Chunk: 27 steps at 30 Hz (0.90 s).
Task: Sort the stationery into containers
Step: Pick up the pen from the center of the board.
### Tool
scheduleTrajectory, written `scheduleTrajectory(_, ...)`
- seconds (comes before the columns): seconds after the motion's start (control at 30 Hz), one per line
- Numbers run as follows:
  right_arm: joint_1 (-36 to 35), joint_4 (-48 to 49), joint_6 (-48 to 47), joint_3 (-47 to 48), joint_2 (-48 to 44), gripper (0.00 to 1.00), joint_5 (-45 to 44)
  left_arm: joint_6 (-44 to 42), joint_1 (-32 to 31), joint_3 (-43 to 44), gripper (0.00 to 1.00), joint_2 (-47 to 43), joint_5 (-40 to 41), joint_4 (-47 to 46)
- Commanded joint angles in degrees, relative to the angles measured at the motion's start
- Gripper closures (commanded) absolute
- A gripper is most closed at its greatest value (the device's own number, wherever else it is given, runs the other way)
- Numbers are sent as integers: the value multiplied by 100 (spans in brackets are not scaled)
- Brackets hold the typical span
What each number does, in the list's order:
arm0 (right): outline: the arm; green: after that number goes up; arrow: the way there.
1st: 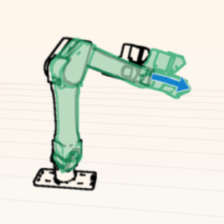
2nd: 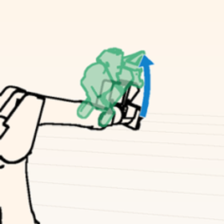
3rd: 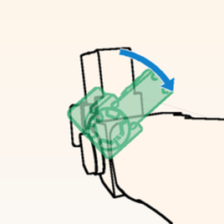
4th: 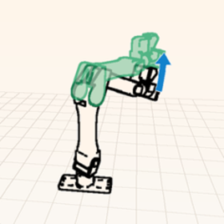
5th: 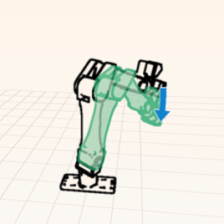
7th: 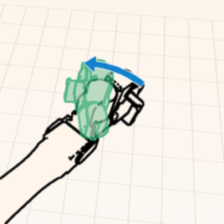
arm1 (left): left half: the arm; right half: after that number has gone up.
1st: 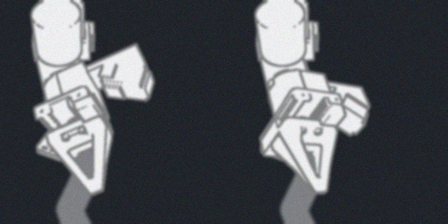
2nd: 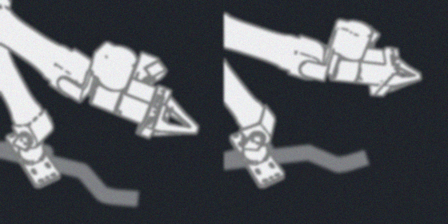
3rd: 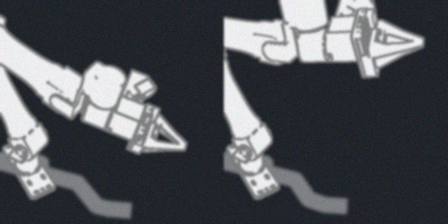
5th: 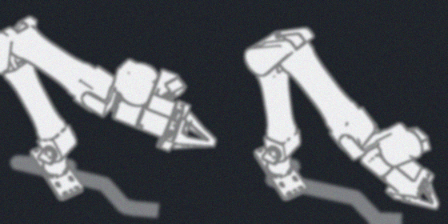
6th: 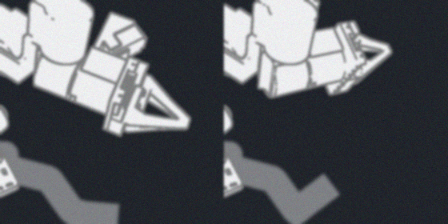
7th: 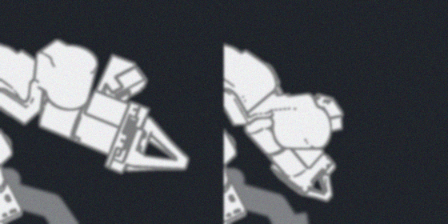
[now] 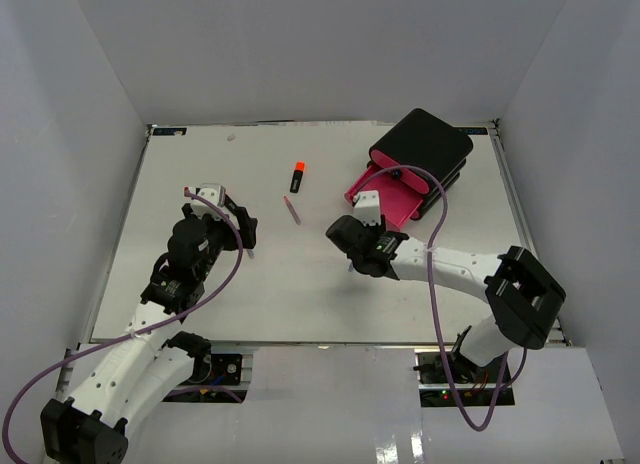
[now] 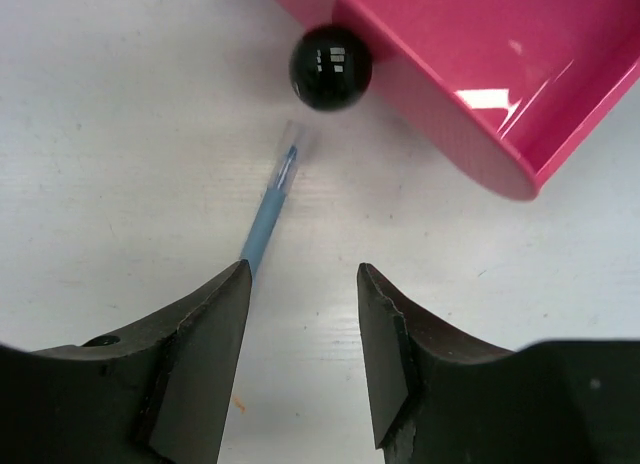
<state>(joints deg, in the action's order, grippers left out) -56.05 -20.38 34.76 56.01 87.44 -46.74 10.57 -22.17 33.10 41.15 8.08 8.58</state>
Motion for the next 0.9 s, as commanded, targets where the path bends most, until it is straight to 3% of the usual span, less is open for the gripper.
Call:
scheduleTrajectory(0.0,-20,490,1127,-265,-166,47,130,-11,38,21,2,-72,-26,-49)
scheduleTrajectory(0.4,-46,1282,1393,-793,247,48,367,-11,38,21,2,-80,-17,-49)
scheduleTrajectory(0.87,-72,1282,1428,-741,959,56,376,-28,38,12,2,-159,10,-49)
